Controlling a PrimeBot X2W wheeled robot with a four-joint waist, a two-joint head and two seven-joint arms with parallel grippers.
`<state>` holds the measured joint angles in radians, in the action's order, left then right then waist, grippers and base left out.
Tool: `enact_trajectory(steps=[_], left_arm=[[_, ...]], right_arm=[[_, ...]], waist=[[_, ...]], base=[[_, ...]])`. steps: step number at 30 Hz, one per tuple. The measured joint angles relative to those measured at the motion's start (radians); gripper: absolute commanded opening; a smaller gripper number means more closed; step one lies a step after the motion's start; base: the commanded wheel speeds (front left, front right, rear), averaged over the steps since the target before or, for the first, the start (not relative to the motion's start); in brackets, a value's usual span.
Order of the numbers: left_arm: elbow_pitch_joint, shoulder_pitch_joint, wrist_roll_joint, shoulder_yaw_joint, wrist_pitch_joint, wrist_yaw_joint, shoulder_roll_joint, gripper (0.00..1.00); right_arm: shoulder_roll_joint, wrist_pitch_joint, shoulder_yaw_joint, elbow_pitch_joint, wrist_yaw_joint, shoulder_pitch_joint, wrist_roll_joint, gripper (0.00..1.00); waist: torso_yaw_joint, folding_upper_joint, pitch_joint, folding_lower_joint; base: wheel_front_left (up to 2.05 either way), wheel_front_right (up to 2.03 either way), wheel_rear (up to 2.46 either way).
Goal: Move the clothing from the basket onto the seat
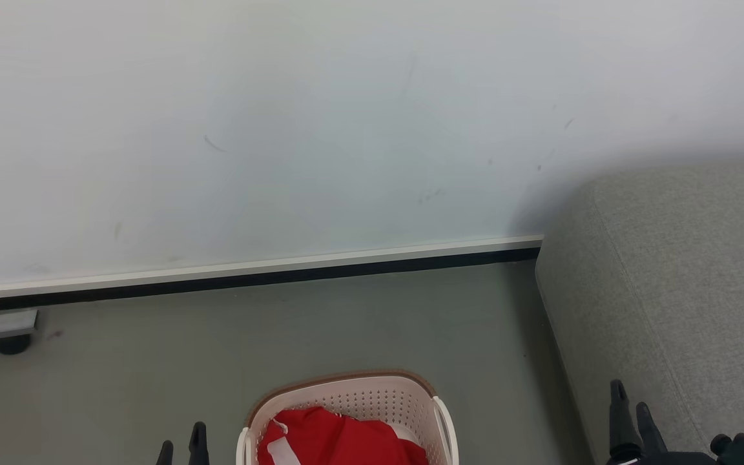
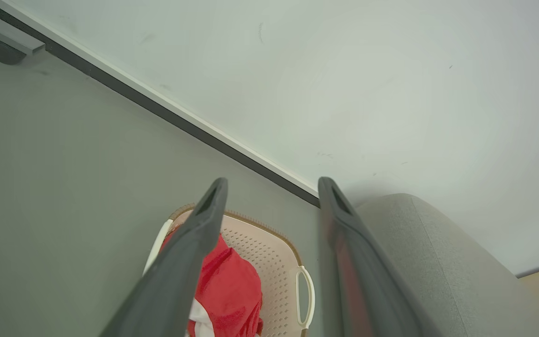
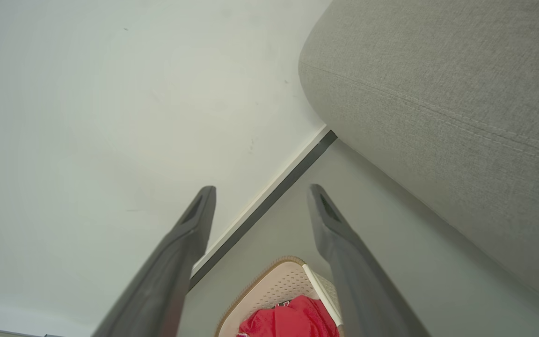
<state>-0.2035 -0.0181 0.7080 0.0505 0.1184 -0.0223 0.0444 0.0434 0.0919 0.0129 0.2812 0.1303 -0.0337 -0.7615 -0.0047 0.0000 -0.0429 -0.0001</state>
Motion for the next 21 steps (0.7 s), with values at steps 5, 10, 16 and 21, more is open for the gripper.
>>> enact_trajectory(steps=[5, 10, 16, 21], left_arm=[[0.008, 0.002, -0.083, 0.021, 0.015, 0.025, 0.001, 1.00], [0.010, 0.002, -0.141, 0.021, 0.027, 0.042, 0.002, 1.00], [0.006, 0.017, -0.162, -0.004, 0.041, 0.061, 0.003, 1.00], [0.007, 0.017, -0.210, -0.005, 0.052, 0.070, 0.003, 1.00]], right_arm=[[0.000, 0.015, 0.023, 0.009, 0.000, -0.004, 0.081, 1.00], [0.001, 0.031, 0.049, 0.019, 0.000, -0.016, 0.142, 1.00], [0.001, 0.048, 0.076, 0.030, 0.000, -0.019, 0.198, 1.00], [0.002, 0.062, 0.087, 0.035, 0.000, -0.021, 0.236, 1.00]], waist=[[-0.001, 0.0000, -0.006, 0.0000], [-0.001, 0.0000, -0.011, 0.0000], [-0.002, 0.0000, -0.016, 0.0000], [-0.003, 0.0000, -0.018, 0.0000]], base=[[0.00, 0.00, 0.00], [0.00, 0.00, 0.00], [0.00, 0.00, 0.00], [0.00, 0.00, 0.00]])
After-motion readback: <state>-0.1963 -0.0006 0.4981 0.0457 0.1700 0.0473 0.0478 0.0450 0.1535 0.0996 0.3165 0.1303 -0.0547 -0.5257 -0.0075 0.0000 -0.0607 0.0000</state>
